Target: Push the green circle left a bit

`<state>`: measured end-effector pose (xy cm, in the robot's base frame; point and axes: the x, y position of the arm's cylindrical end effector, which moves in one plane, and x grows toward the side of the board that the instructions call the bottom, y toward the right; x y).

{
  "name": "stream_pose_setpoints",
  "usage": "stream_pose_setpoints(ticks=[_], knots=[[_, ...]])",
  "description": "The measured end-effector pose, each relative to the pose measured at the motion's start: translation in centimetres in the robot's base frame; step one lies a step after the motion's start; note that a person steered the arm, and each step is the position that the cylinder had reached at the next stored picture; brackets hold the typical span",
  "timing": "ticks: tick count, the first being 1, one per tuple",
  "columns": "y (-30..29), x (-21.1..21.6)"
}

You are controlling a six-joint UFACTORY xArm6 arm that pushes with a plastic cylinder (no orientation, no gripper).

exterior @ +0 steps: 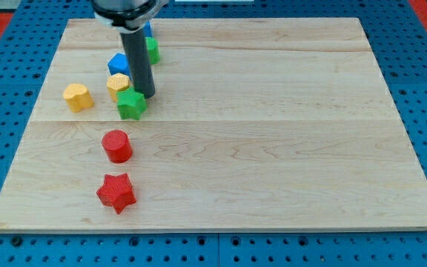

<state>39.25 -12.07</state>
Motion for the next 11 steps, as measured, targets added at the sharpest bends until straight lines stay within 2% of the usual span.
stream_pose_setpoints(ticks=[1,2,4,6,7,9,11], knots=[[-0.3,2.6],[1.0,3.0],[9.7,2.6],[11.9,-4.7],[13.4,-6.8],[8.2,-11.0],[2.7,-10.6]])
